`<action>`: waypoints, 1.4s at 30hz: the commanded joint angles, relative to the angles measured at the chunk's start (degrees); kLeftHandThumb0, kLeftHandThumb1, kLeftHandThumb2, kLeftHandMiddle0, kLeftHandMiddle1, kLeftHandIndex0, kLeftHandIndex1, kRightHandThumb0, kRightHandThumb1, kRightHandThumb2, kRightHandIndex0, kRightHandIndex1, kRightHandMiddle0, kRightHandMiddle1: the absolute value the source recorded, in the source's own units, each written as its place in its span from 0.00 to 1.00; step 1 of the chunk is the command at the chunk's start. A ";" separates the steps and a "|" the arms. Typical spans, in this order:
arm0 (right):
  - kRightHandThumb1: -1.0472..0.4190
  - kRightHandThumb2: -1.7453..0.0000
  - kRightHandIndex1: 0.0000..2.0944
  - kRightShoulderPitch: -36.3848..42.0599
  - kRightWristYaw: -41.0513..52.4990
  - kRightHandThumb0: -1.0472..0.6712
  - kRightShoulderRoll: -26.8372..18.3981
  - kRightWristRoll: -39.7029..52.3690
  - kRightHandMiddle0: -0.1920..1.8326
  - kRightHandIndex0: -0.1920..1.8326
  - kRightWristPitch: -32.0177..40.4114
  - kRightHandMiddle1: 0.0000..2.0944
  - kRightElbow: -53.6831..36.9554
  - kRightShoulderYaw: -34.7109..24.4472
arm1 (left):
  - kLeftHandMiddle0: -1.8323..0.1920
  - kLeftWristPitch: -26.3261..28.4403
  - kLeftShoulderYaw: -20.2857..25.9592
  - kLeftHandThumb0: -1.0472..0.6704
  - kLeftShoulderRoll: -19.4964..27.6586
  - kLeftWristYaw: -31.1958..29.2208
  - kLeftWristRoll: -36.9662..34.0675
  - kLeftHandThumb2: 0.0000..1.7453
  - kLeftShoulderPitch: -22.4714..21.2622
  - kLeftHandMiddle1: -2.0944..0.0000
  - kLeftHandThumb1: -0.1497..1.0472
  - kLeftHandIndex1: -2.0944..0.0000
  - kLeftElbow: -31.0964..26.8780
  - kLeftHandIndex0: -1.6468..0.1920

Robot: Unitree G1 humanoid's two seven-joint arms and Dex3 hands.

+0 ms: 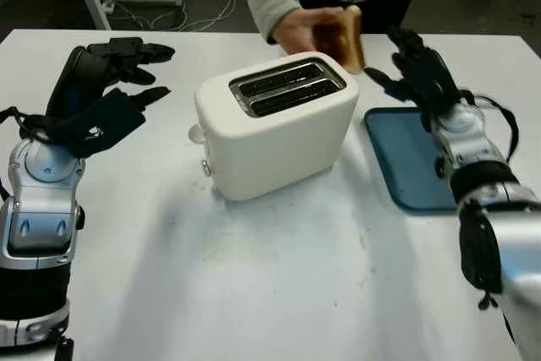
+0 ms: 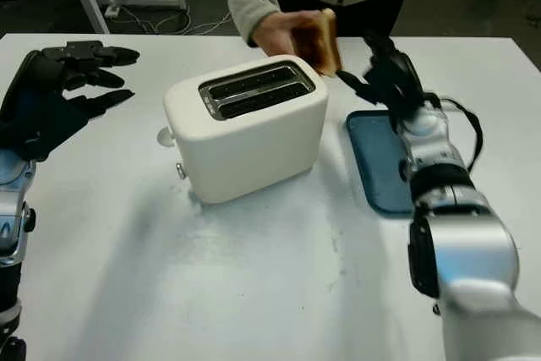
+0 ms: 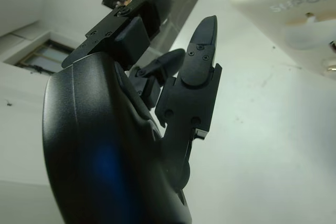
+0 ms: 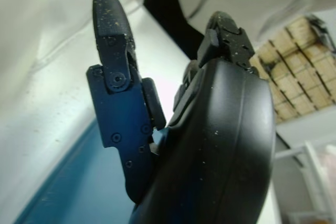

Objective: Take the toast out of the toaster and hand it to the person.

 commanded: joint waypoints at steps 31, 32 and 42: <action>0.09 0.60 0.01 54.63 -9.77 0.30 22.18 2.83 0.18 0.17 25.17 0.01 -71.34 9.05 | 0.91 -6.38 -4.86 0.39 -26.23 12.68 -8.22 0.34 34.63 0.75 0.89 1.00 -17.67 0.81; 0.09 0.60 0.01 54.72 -10.21 0.30 22.65 2.86 0.18 0.17 24.93 0.01 -70.85 9.06 | 0.91 -6.05 -5.30 0.38 -26.35 12.94 -7.79 0.34 34.94 0.76 0.89 1.00 -17.51 0.81; 0.09 0.60 0.01 54.77 -12.11 0.29 24.53 2.31 0.17 0.17 26.01 0.00 -70.39 10.15 | 0.90 -3.93 -8.27 0.34 -27.14 13.27 -7.62 0.37 34.49 0.77 0.89 1.00 -12.55 0.80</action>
